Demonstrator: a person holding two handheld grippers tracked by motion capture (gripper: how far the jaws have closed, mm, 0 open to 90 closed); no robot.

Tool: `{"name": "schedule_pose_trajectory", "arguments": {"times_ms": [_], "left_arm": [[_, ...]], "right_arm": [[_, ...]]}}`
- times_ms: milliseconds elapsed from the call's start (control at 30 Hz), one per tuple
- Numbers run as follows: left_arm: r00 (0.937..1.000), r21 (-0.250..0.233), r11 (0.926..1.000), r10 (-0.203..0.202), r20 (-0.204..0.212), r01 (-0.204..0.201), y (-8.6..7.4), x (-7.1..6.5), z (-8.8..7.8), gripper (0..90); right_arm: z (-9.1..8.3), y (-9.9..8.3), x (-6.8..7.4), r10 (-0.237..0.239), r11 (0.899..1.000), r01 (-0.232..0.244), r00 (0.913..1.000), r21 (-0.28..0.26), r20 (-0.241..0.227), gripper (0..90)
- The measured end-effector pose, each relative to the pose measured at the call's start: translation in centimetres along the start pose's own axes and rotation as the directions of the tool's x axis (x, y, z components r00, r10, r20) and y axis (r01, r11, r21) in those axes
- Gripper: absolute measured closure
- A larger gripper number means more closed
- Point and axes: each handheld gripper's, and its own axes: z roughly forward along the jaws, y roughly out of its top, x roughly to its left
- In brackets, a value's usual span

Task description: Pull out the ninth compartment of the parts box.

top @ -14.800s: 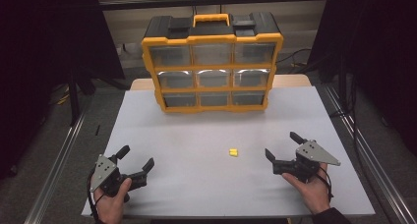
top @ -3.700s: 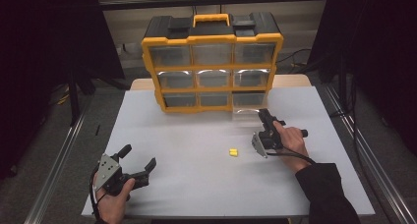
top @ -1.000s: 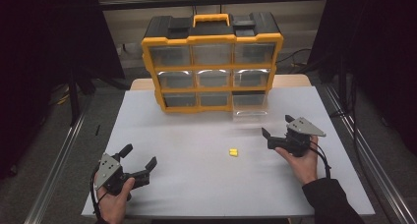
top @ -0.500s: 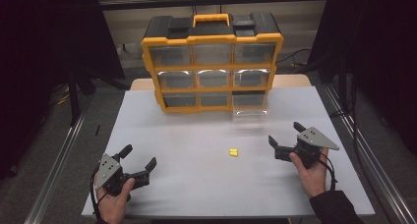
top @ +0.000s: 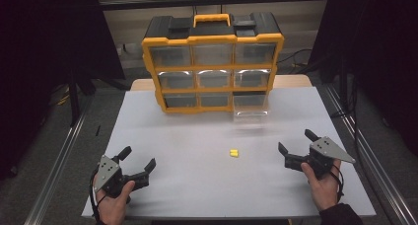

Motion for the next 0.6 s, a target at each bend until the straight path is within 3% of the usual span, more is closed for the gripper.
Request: {"name": "schedule_pose_trajectory", "arguments": {"times_ms": [333,600], "left_arm": [[0.9999,-0.009,0.9999,0.009,-0.007,-0.009,-0.1,0.3,-0.7,5.1],[0.9997,-0.015,0.9996,0.022,-0.009,-0.022,0.2,0.0,-0.9,4.4]], "right_arm": [[-2.4,-0.5,0.1,-0.009,1.000,0.009,0.9999,0.003,0.010,0.9],[-3.8,-1.0,-0.4,0.014,1.000,-0.014,0.9999,0.016,0.009,0.8]]}}
